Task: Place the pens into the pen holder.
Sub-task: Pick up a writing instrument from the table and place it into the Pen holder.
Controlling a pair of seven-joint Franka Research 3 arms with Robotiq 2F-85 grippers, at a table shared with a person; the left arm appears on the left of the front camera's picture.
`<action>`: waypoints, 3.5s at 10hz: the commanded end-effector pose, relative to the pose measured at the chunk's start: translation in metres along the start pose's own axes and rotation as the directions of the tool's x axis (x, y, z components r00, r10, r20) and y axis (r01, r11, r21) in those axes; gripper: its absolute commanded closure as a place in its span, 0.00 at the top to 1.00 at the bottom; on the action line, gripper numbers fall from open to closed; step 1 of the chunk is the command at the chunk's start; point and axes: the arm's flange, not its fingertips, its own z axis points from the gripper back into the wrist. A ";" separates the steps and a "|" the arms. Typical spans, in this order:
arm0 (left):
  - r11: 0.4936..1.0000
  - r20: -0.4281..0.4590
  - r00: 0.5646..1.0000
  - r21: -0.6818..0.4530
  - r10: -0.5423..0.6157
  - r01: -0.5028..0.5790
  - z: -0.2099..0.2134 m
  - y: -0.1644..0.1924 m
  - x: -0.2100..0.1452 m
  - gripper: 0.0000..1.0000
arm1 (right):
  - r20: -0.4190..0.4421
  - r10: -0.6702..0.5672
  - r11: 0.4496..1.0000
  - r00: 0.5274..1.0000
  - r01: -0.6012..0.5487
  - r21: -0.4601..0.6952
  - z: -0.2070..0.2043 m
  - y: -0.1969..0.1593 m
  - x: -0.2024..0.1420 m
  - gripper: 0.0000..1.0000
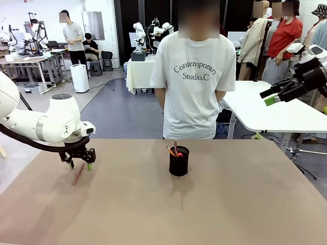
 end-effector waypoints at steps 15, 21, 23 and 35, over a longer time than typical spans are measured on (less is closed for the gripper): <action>0.820 -0.002 0.974 -0.539 -0.228 0.190 0.051 0.017 -0.007 0.00 | -0.010 0.003 1.000 1.000 -0.003 -0.002 0.002 0.001 0.003 1.00; 0.555 0.544 0.833 -0.663 -0.105 0.503 0.095 0.006 -0.018 0.00 | -0.010 0.003 1.000 1.000 -0.003 -0.002 0.002 0.001 0.003 1.00; 0.465 0.666 0.743 -0.640 -0.061 0.612 0.108 0.005 -0.025 0.00 | -0.010 0.003 1.000 1.000 -0.003 -0.002 0.002 0.001 0.003 1.00; 0.383 0.882 0.463 -0.399 -0.090 0.833 0.131 -0.018 -0.032 0.00 | -0.010 0.003 1.000 1.000 -0.003 -0.002 0.002 0.001 0.003 1.00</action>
